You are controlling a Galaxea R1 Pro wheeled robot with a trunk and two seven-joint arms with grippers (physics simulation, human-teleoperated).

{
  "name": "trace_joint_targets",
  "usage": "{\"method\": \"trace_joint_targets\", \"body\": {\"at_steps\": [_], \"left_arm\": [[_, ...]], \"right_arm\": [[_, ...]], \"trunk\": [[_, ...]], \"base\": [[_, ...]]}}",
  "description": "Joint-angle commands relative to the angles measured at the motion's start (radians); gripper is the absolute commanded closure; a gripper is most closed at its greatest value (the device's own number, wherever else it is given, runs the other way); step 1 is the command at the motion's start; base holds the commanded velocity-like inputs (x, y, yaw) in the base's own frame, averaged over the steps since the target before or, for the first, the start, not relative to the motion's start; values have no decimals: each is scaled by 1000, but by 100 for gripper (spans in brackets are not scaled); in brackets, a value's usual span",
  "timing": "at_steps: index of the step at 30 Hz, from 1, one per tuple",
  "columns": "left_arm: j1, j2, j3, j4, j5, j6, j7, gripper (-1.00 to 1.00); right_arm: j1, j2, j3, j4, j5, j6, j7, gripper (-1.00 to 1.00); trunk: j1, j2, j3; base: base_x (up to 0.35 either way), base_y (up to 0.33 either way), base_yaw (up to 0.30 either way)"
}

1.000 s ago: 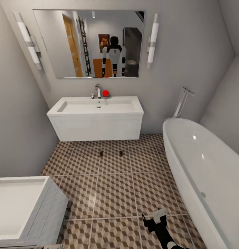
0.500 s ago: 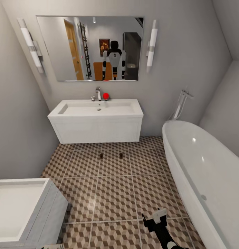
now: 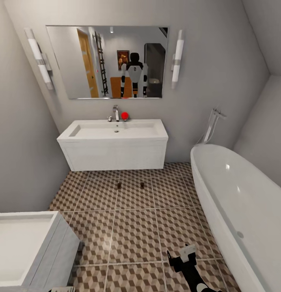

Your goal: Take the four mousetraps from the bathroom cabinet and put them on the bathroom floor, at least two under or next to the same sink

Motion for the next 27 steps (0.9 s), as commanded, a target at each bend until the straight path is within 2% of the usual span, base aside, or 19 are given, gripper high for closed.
{"method": "trace_joint_targets", "body": {"at_steps": [1,27], "left_arm": [[-2,0,-8,4,8,-6,-2,-100],[-2,0,-8,4,8,-6,-2,-100]], "right_arm": [[-1,0,3,1,10,-2,-10,-100],[-1,0,3,1,10,-2,-10,-100]], "trunk": [[1,-2,0],[1,-2,41]], "base": [[0,0,0],[0,0,0]]}}
